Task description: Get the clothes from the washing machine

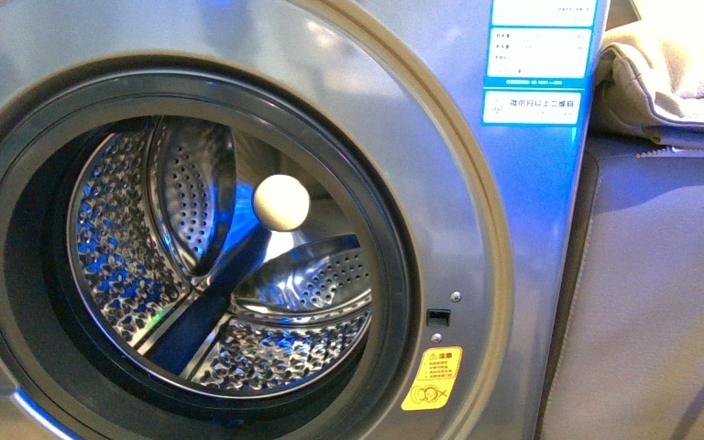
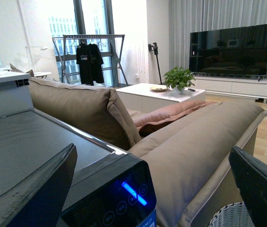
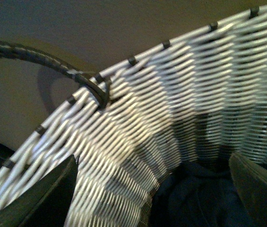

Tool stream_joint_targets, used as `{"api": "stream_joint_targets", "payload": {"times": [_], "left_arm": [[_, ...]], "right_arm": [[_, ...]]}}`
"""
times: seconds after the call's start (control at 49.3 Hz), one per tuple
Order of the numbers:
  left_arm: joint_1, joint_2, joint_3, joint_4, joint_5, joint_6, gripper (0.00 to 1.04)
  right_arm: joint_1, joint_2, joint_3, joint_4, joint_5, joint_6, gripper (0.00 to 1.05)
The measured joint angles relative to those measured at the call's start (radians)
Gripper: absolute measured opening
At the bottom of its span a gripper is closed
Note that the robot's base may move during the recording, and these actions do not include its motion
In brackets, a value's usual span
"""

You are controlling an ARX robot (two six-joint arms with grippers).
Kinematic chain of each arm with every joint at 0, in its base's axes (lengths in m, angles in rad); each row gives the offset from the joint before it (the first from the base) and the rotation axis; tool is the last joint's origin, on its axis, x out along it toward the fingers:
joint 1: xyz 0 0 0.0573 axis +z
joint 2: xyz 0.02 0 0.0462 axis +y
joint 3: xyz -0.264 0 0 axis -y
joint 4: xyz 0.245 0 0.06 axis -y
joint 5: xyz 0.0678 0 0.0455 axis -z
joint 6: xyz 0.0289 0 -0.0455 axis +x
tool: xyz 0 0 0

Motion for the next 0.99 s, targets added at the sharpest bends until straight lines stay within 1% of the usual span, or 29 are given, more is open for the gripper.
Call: {"api": "stream_joint_targets", "payload": {"times": [0.122,0.325,0.426,0.487,0.609,0.649,0.71,0.873,0.893,0.934,0.974,0.994], "left_arm": [[0.0,0.0,0.0,0.0,0.0,0.0,0.98],[0.0,0.0,0.0,0.0,0.0,0.0,0.98],[0.0,0.0,0.0,0.0,0.0,0.0,0.98],[0.0,0.0,0.0,0.0,0.0,0.0,0.98],[0.0,0.0,0.0,0.0,0.0,0.0,0.98],[0.0,0.0,0.0,0.0,0.0,0.0,0.98],[0.0,0.0,0.0,0.0,0.0,0.0,0.98],[0.0,0.0,0.0,0.0,0.0,0.0,0.98],[0.0,0.0,0.0,0.0,0.0,0.0,0.98],[0.0,0.0,0.0,0.0,0.0,0.0,0.98],[0.0,0.0,0.0,0.0,0.0,0.0,0.98],[0.0,0.0,0.0,0.0,0.0,0.0,0.98]], "right_arm": [[0.014,-0.135,0.008,-0.054,-0.027,0.026,0.97],[0.051,-0.333,0.066,-0.029,-0.019,0.109,0.97],[0.106,-0.472,0.118,-0.002,0.011,0.172,0.97],[0.16,-0.563,0.132,0.018,0.038,0.217,0.97],[0.255,-0.681,0.127,0.036,0.104,0.257,0.97],[0.294,-0.723,0.113,0.038,0.137,0.259,0.97],[0.378,-0.801,0.072,0.023,0.206,0.241,0.97],[0.61,-0.965,-0.042,-0.05,0.353,0.181,0.97],[0.64,-0.981,-0.039,-0.098,0.393,0.153,0.95],[0.7,-1.01,-0.001,-0.27,0.526,0.096,0.89],[0.738,-1.033,0.024,-0.42,0.628,0.044,0.82],[0.748,-1.045,0.024,-0.482,0.663,0.029,0.78]]}}
